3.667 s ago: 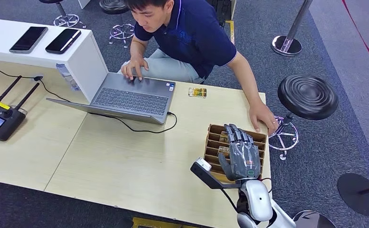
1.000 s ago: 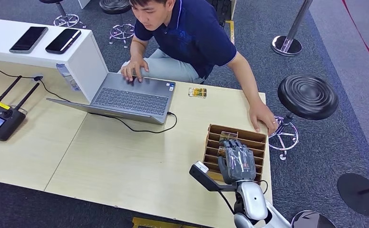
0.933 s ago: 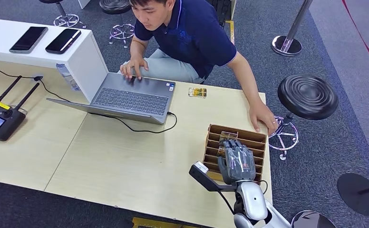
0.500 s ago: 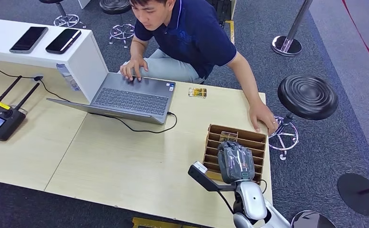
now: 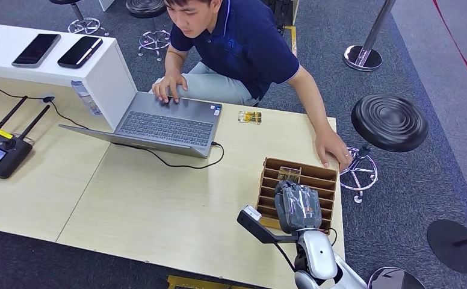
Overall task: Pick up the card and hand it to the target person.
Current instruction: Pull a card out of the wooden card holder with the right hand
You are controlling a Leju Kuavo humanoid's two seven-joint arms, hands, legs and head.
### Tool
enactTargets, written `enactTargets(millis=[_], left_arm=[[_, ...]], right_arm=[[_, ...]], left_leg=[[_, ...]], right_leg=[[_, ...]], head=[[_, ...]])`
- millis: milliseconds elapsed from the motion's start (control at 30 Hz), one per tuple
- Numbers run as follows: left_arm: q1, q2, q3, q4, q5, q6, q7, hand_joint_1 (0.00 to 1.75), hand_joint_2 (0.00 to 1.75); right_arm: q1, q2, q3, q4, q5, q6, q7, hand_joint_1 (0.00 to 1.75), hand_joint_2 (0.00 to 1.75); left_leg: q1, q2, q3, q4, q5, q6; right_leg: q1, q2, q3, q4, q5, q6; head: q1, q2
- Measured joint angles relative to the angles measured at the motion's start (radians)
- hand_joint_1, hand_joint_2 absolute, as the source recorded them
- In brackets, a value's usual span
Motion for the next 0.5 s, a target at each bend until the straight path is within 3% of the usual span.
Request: enactTargets(millis=[500], left_arm=[[0.000, 0.000, 0.000, 0.000, -0.011, 0.007, -0.031, 0.00, 0.00]], right_arm=[[0.000, 0.000, 0.000, 0.000, 0.000, -0.006, 0.001, 1.47, 1.75]], left_leg=[[0.000, 0.000, 0.000, 0.000, 0.000, 0.000]], right_leg=[[0.000, 0.000, 0.000, 0.000, 0.000, 0.000]], head=[[0.000, 0.000]])
